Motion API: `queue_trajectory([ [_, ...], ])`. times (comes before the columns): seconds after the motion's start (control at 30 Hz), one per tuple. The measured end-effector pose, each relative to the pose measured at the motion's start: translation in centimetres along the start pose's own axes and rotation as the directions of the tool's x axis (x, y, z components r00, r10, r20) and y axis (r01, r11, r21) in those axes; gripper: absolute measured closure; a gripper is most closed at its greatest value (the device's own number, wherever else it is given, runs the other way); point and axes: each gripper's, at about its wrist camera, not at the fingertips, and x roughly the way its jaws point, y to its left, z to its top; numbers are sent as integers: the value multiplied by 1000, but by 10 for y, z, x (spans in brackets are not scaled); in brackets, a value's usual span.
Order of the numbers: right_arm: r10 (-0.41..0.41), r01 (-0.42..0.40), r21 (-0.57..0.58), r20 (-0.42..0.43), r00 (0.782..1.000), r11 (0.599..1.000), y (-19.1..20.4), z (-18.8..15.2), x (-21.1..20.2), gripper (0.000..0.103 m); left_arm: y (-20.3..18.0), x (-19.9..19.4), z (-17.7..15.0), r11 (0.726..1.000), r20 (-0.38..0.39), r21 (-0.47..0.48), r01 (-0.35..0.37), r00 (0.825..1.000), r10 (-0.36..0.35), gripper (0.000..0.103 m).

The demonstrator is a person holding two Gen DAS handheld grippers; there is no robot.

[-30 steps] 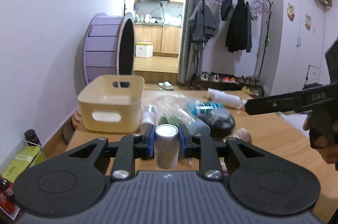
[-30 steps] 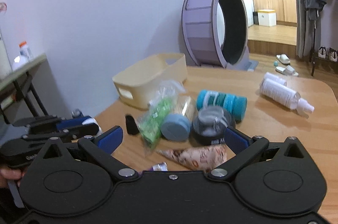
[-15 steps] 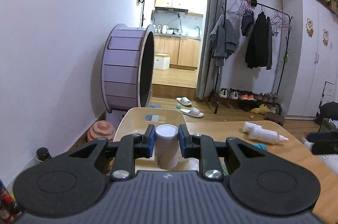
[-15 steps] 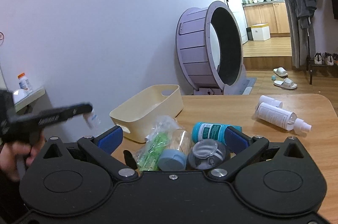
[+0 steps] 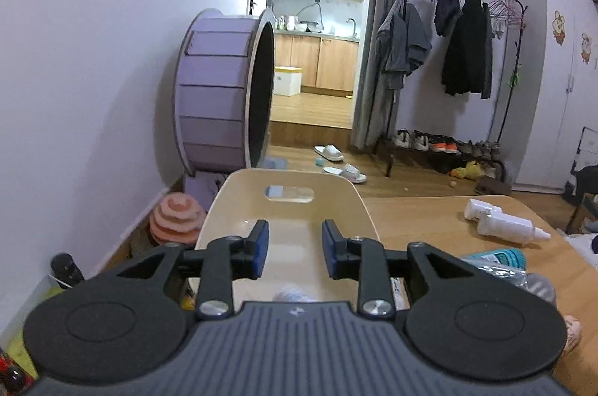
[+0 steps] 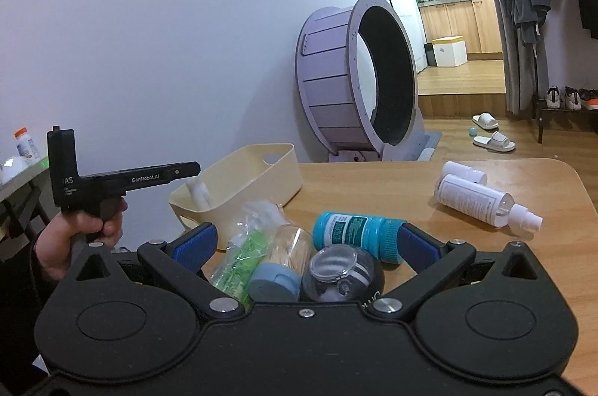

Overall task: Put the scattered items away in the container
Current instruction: 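Open the left gripper to drop the bottle into the basket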

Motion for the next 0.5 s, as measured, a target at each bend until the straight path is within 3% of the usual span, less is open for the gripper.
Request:
queue_trajectory([
  [0.27,0,0,13,3,1000,1000,-1,0,-2,0,-21,-13,-9,989,-41,94,118,993,-115,69],
  [0.5,5,-5,6,-7,1000,1000,2,-3,-5,0,-35,7,-16,976,-108,166,142,986,-125,69],
])
